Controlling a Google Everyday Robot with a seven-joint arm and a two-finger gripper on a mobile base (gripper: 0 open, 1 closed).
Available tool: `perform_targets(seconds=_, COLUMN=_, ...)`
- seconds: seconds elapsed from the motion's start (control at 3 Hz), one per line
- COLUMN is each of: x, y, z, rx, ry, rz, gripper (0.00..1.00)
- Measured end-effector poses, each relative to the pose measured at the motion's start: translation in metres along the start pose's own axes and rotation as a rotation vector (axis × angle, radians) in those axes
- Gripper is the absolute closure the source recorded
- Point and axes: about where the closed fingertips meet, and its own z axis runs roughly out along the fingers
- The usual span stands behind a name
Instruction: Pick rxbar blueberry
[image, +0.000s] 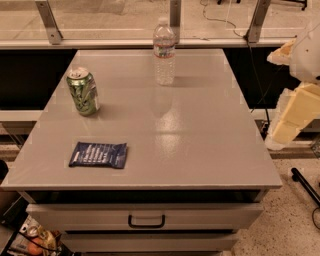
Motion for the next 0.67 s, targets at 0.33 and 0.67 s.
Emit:
perform_targets(seconds=0.33, x=-0.018, y=0.005, z=0.028, rx=-0.032, ry=-0.150, rz=0.006, gripper=0.00)
perform_targets(seconds=0.67, x=-0.043, y=0.016, z=0.048, rx=-0.045, ry=-0.332, rz=0.037, gripper=0.00)
